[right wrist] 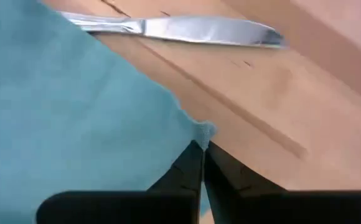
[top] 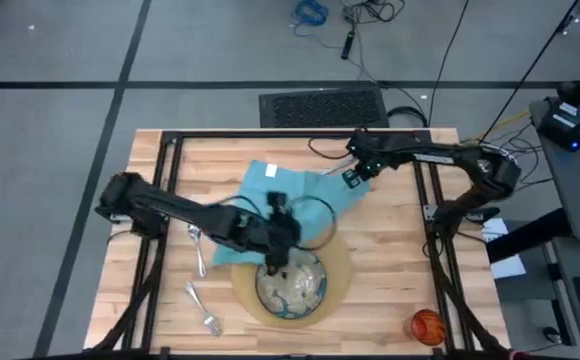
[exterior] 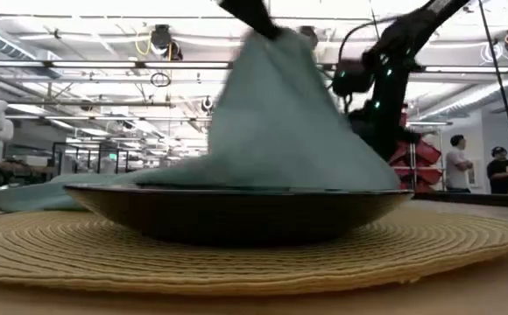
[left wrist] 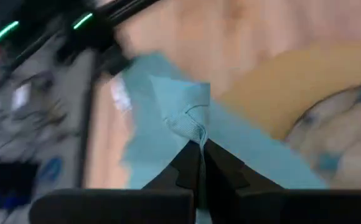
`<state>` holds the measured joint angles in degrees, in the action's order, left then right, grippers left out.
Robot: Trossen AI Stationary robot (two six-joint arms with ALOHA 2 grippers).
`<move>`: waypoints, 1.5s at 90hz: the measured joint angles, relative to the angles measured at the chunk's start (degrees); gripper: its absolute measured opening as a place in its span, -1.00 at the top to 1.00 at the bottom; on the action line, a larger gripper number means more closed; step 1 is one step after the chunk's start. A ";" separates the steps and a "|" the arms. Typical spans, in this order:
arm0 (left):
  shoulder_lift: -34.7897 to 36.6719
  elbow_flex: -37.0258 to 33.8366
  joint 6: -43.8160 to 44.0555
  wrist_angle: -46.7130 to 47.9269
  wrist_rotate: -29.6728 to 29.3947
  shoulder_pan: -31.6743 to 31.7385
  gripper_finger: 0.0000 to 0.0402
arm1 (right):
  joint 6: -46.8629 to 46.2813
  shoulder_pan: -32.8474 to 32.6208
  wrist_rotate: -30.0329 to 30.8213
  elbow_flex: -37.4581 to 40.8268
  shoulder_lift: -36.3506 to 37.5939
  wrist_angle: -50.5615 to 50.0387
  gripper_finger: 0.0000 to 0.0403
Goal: Set table place
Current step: Fold the blue napkin
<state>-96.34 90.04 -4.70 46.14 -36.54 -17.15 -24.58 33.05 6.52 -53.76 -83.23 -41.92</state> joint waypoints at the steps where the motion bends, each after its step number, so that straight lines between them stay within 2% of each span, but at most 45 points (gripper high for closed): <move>1: 0.58 0.00 0.54 0.68 -0.46 -0.14 1.00 | -0.14 -0.09 0.03 0.00 0.71 0.18 1.00; 14: 7.74 0.00 6.75 7.39 -4.15 -1.74 1.00 | -2.08 -2.27 -0.12 -0.17 9.18 0.89 1.00; 25: 12.62 0.00 9.10 8.54 -5.82 -3.55 1.00 | -4.25 -5.97 -0.46 -0.16 15.92 4.76 1.00; 44: 19.00 0.00 8.23 4.79 -8.82 -8.41 1.00 | -6.80 -14.84 -0.18 -0.20 26.23 15.09 1.00; 52: 20.55 0.00 5.30 0.37 -8.82 -10.10 1.00 | -7.27 -18.19 3.12 -0.20 29.76 16.86 1.00; 59: 21.39 0.00 1.80 -4.74 -6.46 -10.81 1.00 | -7.31 -20.16 7.70 -1.09 32.54 16.12 1.00; 73: 21.52 0.00 -5.30 -16.23 3.01 -10.72 1.00 | -4.98 -22.77 16.17 -5.56 36.27 13.76 1.00; 87: 20.99 2.14 -6.88 -19.27 9.52 -8.65 1.00 | -1.23 -25.19 21.94 -11.70 37.12 12.92 1.00; 107: 20.73 6.19 -7.70 -20.12 14.22 -9.16 1.00 | 1.97 -26.72 23.57 -18.61 34.17 13.02 1.00; 118: 21.02 7.00 -7.37 -18.17 13.12 -11.67 1.00 | 2.09 -26.79 23.86 -20.59 30.36 13.03 1.00; 135: 21.32 6.21 -0.64 -5.98 4.71 -13.41 1.00 | 1.62 -25.35 24.63 -20.65 21.90 12.35 1.00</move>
<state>-75.02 96.25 -5.34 40.16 -31.84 -30.56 -22.96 7.71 31.15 -74.41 -61.33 -29.58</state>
